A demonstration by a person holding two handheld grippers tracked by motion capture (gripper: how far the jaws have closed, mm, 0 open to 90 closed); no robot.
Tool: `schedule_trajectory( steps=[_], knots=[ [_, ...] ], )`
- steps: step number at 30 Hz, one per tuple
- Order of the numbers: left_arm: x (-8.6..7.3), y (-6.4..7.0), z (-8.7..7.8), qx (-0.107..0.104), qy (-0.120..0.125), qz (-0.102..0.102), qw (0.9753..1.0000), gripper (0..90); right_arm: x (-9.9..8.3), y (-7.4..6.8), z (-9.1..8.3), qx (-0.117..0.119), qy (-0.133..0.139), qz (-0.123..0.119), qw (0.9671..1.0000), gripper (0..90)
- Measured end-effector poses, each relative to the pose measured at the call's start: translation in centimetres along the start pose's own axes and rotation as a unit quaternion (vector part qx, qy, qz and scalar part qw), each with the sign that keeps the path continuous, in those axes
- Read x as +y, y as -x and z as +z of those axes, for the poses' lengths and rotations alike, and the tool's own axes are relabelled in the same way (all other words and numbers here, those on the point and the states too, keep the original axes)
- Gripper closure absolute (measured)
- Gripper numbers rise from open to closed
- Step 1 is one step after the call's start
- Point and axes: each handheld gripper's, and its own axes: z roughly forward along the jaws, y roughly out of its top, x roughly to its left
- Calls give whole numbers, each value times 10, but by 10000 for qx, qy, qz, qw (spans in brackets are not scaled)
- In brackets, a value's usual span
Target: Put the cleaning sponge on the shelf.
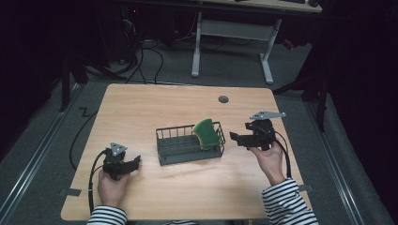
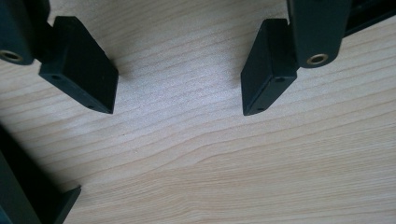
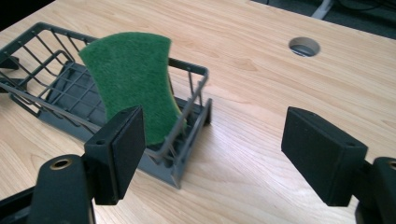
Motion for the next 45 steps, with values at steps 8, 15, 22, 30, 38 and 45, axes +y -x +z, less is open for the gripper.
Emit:
schedule_trajectory(
  steps=[8,15,22,30,38,45],
  knots=[
    [0,0,0,-3,-3,0,10000,281,-8,6,-15,-120,148,22,9998,233],
    [0,0,0,1,-3,0,10000,280,-46,24,-14,-126,177,479,9986,245],
    [0,0,0,7,-2,-5,10000,280,-79,37,-12,-191,172,823,9963,253],
    [0,0,0,8,-3,-5,10000,280,-116,41,4,-387,1,873,9954,262],
    [0,0,0,7,-3,-4,10000,280,-144,40,20,-811,-205,861,9928,288],
    [0,0,0,12,-4,-8,10000,279,-151,35,25,-1278,-265,621,9895,280]
  ],
)
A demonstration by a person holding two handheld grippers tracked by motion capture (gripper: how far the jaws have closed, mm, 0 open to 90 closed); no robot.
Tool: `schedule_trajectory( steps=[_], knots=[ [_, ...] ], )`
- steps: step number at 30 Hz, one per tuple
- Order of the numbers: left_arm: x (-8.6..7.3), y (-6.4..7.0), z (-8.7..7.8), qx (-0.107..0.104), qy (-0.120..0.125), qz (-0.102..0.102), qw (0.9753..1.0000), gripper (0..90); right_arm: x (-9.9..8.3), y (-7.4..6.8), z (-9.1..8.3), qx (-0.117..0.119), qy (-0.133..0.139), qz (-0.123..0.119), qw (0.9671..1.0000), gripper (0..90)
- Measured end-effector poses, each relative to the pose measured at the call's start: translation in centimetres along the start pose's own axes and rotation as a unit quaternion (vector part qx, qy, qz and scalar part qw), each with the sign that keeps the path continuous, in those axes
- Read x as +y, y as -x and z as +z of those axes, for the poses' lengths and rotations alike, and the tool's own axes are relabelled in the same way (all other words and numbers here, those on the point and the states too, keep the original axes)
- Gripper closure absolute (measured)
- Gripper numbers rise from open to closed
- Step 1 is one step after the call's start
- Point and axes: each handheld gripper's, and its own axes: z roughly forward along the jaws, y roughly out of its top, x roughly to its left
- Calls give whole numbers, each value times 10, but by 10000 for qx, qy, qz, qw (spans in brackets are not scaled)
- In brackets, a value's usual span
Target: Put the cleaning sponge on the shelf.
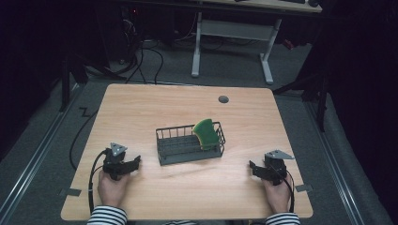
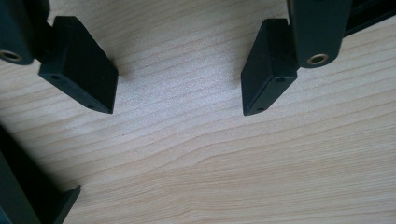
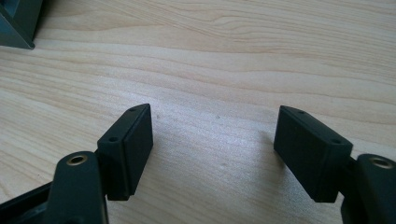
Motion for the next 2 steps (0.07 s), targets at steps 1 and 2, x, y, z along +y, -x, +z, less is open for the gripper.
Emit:
schedule_trajectory(
  steps=[1,2],
  knots=[
    [0,0,0,2,-2,1,10000,279,0,1,0,15,1,7,10000,278],
    [0,0,0,-1,-1,-1,10000,278,0,0,0,0,0,9,10000,277]
  ],
)
